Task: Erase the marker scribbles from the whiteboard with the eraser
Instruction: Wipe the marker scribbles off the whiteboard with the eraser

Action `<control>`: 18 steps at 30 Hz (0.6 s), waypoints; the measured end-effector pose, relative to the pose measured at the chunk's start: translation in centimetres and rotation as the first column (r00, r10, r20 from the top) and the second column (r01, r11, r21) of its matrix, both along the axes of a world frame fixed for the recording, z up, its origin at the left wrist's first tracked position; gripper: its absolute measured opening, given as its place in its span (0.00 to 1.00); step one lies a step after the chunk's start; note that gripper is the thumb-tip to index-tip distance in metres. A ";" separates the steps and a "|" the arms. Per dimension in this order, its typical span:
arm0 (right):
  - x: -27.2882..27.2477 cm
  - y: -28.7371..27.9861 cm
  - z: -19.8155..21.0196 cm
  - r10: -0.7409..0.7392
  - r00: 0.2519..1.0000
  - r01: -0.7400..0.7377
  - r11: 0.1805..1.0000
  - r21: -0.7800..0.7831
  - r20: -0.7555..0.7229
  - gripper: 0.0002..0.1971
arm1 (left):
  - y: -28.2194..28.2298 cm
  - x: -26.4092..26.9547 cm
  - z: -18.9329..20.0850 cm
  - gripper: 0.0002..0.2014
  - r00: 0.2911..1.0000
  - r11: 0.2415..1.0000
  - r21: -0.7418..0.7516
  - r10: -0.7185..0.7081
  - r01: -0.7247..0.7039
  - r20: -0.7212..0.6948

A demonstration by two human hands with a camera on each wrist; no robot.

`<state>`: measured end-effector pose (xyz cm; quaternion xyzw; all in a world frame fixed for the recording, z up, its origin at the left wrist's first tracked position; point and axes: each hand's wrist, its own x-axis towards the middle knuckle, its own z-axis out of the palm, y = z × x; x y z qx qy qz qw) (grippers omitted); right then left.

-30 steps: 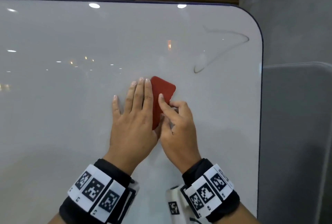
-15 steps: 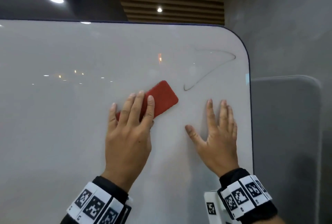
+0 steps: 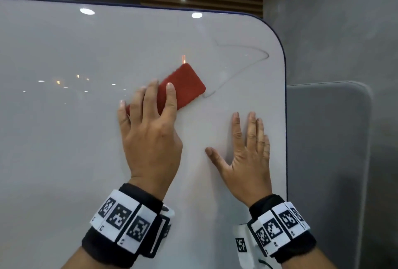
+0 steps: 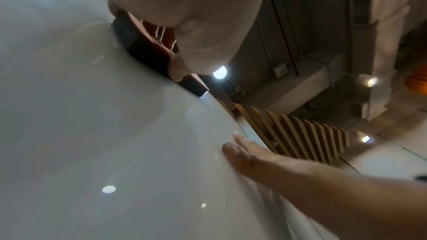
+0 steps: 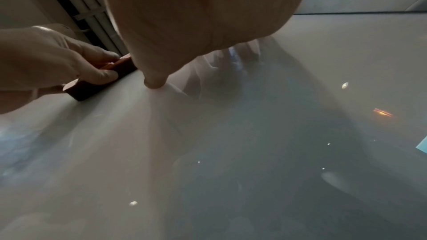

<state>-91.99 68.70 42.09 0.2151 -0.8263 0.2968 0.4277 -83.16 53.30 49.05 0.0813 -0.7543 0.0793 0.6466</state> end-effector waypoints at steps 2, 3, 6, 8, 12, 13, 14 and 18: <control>0.0 0.1 -0.1 0.005 1.000 -0.005 1.000 0.007 -0.003 0.47 | 0.7 -0.2 -0.4 0.29 0.999 0.998 -0.054 -0.015 0.017 0.036; 0.0 0.2 -0.2 0.007 1.000 -0.007 1.000 0.006 -0.009 0.47 | 1.0 -0.4 -1.1 0.30 0.996 0.990 -0.137 -0.019 0.031 0.083; 0.0 0.4 -0.3 0.016 0.999 -0.017 1.000 -0.013 -0.040 0.47 | 1.0 -0.3 -2.0 0.31 0.983 0.954 -0.298 0.012 0.044 0.184; 0.1 0.8 -0.1 0.019 0.997 -0.022 0.999 -0.043 -0.068 0.48 | 0.7 0.0 -0.9 0.30 0.990 0.977 -0.213 0.040 -0.011 0.134; -0.3 2.2 2.6 0.079 0.994 -0.094 0.974 -0.206 -0.080 0.48 | 1.1 0.0 0.3 0.29 0.999 0.998 -0.065 0.025 -0.023 0.042; -0.4 2.5 3.2 0.090 0.994 -0.101 0.972 -0.214 -0.057 0.49 | 1.3 0.0 -0.2 0.29 0.997 0.991 -0.131 0.014 -0.004 0.073; -0.6 2.8 3.7 0.089 0.995 -0.096 0.975 -0.202 -0.045 0.51 | 1.4 -0.1 -0.8 0.30 0.993 0.975 -0.220 0.003 0.024 0.121; -1.0 3.2 3.0 0.068 0.997 -0.073 0.991 -0.111 -0.046 0.54 | 0.9 0.5 -0.7 0.30 0.978 0.931 -0.363 0.028 0.049 0.206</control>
